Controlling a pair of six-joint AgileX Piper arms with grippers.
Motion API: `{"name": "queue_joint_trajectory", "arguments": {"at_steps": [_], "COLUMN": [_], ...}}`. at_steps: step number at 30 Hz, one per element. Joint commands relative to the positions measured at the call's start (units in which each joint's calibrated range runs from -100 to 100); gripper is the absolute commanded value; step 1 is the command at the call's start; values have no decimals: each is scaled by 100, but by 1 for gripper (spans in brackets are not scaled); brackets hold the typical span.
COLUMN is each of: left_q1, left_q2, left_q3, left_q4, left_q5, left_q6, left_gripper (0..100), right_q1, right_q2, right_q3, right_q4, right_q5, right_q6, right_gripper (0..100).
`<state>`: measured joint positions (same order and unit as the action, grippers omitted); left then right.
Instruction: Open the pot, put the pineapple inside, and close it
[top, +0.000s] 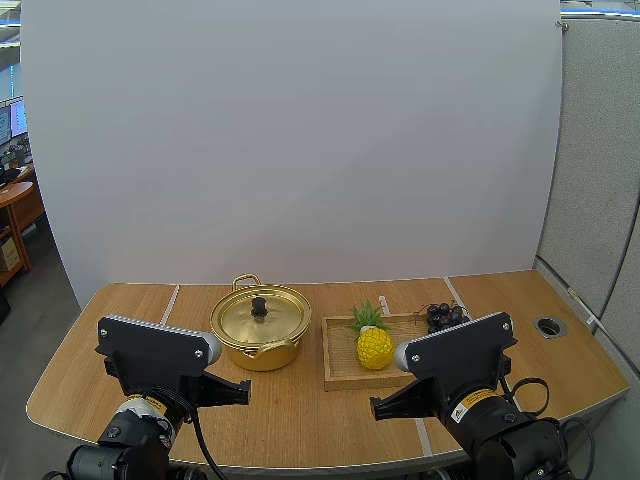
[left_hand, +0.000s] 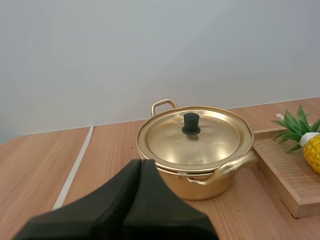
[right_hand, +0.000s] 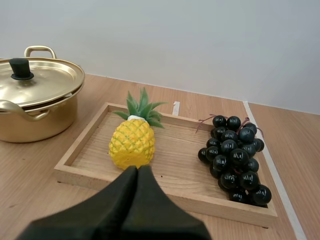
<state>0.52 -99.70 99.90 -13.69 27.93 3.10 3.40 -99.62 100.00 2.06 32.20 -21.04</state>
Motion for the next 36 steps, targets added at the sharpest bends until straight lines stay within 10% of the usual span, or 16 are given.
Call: {"name": "queue_joint_trajectory", "arguments": {"at_steps": [1, 36], "left_q1": [12, 11], "left_q2": [-30, -30], "left_q3": [10, 10], "left_q4": [-11, -11], "left_q5": [-81, -61], "left_q6": [-41, -41], "left_gripper": [0, 0], "right_q1": [-27, -27], "right_q2": [-38, -38], "right_q3": [0, 0], "right_q4": [15, 15], "right_q5": [-73, -112], "right_q6": [26, 26], "right_gripper": [0, 0]}}
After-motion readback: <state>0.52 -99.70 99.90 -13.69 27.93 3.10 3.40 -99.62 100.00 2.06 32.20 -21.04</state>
